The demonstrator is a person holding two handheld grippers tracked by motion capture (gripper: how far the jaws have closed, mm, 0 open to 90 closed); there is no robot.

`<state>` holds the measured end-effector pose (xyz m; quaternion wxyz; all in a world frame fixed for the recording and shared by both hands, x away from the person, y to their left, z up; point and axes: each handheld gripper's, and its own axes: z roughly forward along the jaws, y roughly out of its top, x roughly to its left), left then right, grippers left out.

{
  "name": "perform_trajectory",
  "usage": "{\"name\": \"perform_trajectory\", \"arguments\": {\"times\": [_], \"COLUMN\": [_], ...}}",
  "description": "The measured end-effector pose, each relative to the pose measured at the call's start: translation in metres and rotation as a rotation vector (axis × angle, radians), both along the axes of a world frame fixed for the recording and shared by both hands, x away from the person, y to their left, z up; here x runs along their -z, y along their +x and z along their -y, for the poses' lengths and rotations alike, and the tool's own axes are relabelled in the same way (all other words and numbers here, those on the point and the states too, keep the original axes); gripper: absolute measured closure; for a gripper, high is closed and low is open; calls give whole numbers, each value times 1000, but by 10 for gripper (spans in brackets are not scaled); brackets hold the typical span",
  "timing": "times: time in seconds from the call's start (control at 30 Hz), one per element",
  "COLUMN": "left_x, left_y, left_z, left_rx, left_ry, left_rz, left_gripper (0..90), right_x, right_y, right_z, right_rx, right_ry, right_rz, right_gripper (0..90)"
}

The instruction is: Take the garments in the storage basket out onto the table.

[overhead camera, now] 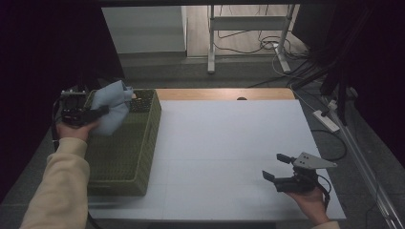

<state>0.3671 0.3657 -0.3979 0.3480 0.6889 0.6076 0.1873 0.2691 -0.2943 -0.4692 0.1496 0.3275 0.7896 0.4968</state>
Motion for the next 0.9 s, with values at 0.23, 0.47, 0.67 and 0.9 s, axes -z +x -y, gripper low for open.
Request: {"name": "perform_trajectory", "arguments": {"times": [0.23,0.47,0.67,0.9], "left_x": [-7,-11,-13,-16], "left_y": [-5,-10,-12,-16], "left_z": [2,7,8,11], "left_rx": [8,20,25,32], "left_ry": [-18,-19,-32,-51], "left_rz": [33,62,76,101], "left_gripper": [587,587,587,587], "right_x": [0,1,1,1], "right_y": [0,1,1,1], "right_z": [0,1,1,1], "right_rx": [2,5,3,3], "right_ry": [-1,-3,-2,-1], "right_rz": [0,-8,-5,-6], "right_gripper": [139,139,139,139]}}
